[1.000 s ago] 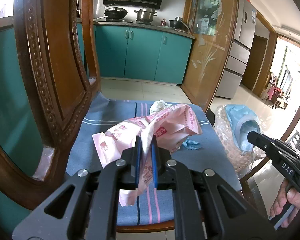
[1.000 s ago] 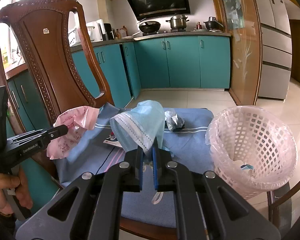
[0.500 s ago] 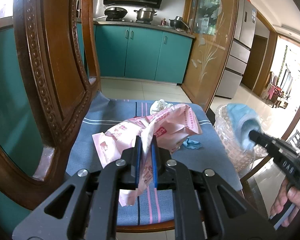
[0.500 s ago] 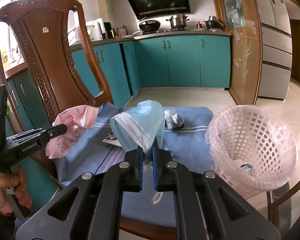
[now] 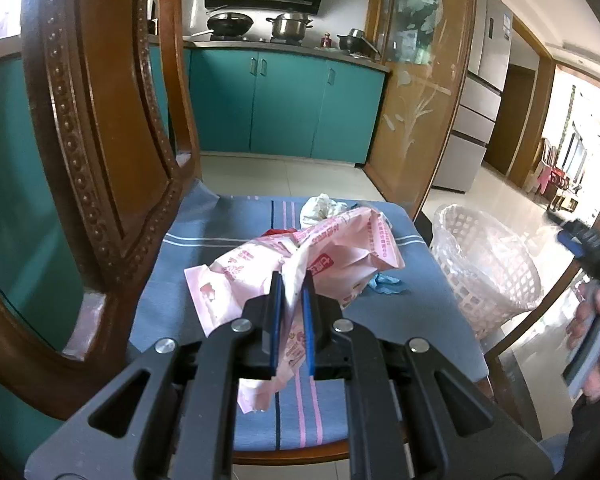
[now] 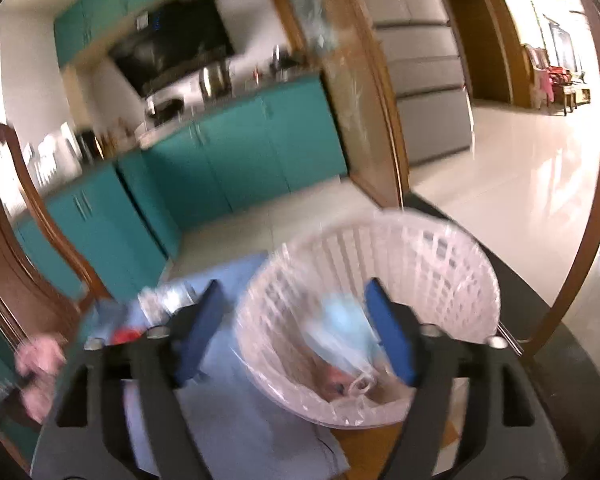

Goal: Collect trash
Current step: 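Carry the mask and pink bag over the white basket and open both grippers, then bring both grippers back over the chair seat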

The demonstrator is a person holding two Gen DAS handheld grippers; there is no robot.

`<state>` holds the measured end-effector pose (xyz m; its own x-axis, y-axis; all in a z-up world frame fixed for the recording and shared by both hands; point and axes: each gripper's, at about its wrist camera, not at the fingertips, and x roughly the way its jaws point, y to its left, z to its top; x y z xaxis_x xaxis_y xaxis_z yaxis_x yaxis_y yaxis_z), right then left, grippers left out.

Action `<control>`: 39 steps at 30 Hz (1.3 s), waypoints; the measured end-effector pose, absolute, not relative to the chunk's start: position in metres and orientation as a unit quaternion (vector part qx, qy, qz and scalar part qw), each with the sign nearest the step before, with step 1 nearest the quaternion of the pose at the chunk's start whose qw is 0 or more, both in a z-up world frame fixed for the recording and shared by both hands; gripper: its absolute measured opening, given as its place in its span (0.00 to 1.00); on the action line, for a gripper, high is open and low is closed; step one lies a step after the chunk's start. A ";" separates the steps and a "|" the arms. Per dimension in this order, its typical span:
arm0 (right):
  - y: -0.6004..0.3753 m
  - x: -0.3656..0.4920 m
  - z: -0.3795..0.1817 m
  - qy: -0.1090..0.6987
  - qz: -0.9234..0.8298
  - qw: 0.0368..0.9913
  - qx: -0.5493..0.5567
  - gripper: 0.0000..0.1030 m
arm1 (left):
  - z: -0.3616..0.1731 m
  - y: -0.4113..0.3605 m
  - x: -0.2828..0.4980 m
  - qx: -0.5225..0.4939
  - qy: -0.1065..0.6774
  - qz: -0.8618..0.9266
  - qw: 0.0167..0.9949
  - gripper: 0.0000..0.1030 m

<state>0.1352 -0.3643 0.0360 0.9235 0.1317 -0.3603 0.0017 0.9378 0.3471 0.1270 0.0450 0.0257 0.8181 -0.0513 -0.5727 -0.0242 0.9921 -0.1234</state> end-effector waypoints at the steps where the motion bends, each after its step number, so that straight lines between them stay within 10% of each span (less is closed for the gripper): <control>1: -0.365 0.124 0.043 0.166 0.035 0.969 0.181 0.84 | 0.025 0.043 0.127 -0.060 0.301 -0.008 0.952 0.10; 17: -0.431 0.067 0.048 0.007 -0.081 0.956 0.283 0.94 | 0.054 -0.165 0.215 -0.033 0.311 -0.194 0.930 0.13; 18: -0.432 0.068 0.048 0.008 -0.082 0.955 0.285 0.94 | 0.056 -0.179 0.224 -0.029 0.308 -0.198 0.930 0.19; 21: -0.435 0.070 0.047 0.008 -0.079 0.953 0.293 0.94 | 0.046 -0.214 0.255 -0.015 0.327 -0.174 0.929 0.85; 39: -0.309 0.089 0.057 0.094 0.088 0.984 0.125 0.94 | 0.034 0.035 0.124 -0.066 0.262 0.033 0.962 0.95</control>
<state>0.0886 -0.3089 0.0569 0.9669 0.1971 -0.1623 -0.1501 0.9530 0.2632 0.1237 0.0354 0.0336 0.8609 0.0299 -0.5079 -0.0988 0.9891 -0.1093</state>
